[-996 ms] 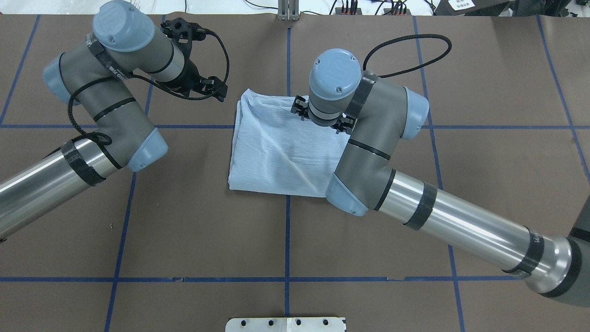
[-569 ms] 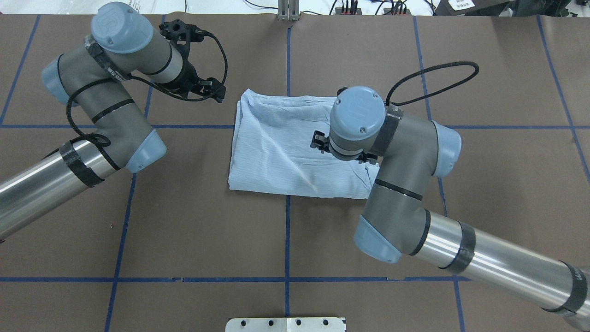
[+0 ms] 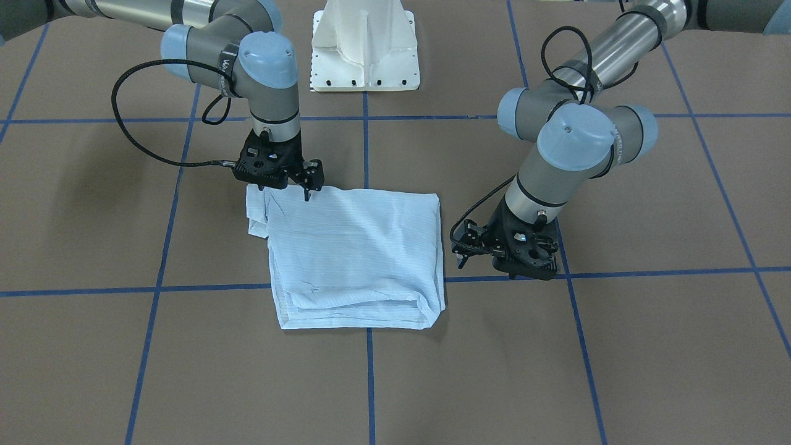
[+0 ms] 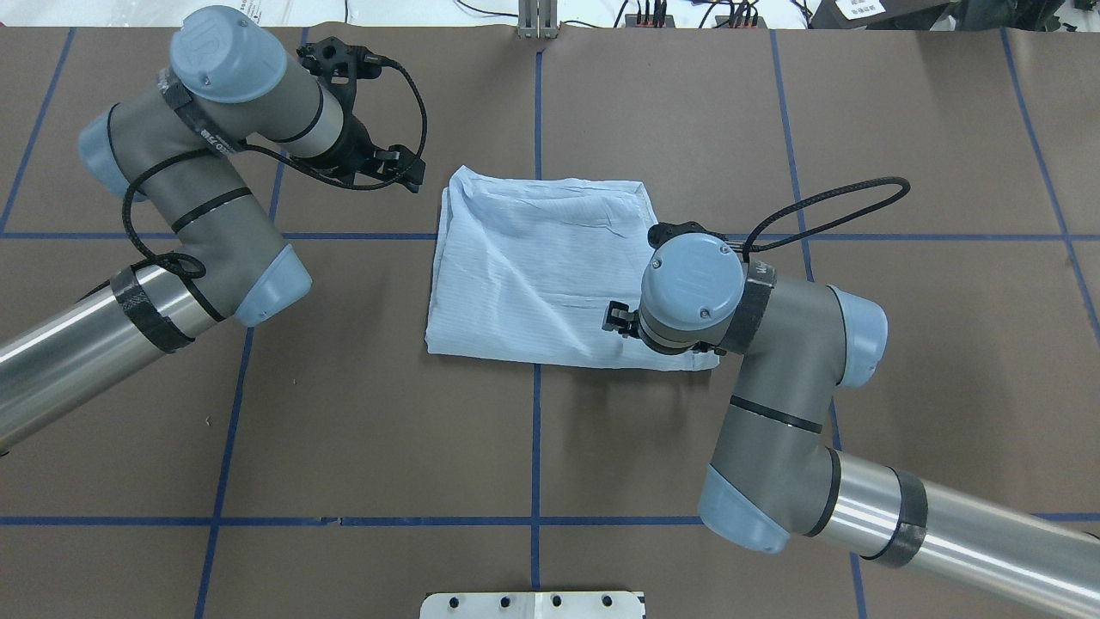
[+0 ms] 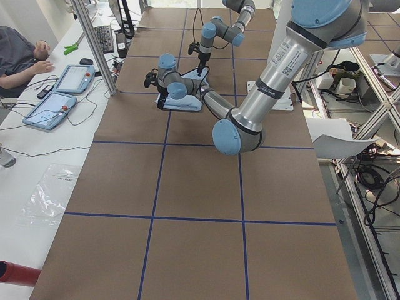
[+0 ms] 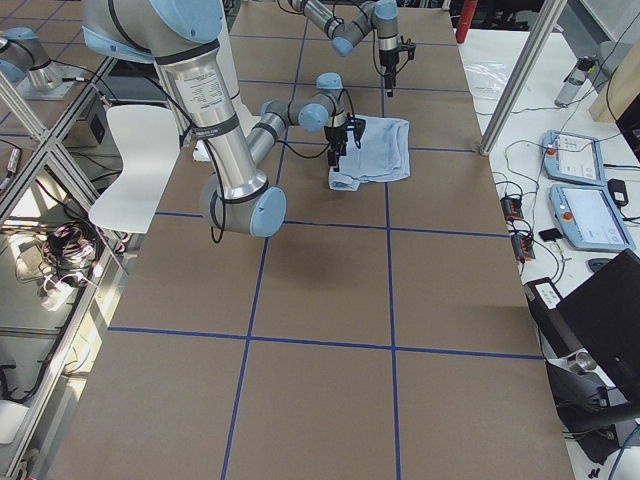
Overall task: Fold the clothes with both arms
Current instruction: 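Raise the left gripper away while the right gripper presses the folded edge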
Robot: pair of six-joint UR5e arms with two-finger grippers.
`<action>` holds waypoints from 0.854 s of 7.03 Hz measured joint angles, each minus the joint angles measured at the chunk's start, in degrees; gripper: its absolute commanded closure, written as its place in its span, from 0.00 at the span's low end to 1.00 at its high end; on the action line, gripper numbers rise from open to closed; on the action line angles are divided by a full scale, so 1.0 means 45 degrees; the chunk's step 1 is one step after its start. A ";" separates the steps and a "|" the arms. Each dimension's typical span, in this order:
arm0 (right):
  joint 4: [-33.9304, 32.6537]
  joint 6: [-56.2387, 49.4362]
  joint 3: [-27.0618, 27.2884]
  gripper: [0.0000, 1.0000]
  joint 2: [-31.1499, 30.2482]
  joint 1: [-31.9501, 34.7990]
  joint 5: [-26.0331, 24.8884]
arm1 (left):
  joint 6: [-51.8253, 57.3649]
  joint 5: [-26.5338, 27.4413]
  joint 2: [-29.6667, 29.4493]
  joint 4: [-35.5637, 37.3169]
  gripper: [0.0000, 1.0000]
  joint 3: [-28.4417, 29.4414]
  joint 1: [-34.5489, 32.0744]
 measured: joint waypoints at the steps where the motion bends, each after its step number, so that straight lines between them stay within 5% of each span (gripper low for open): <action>1: 0.0177 -0.0101 0.0000 0.00 -0.0207 -0.0062 0.0007 | -0.0048 0.0002 0.0017 -0.0011 0.00 -0.0137 0.0027; 6: 0.1904 -0.0241 -0.0168 0.00 -0.1007 -0.0300 -0.0049 | -0.0054 0.0041 0.0074 0.0019 0.00 -0.0539 0.0059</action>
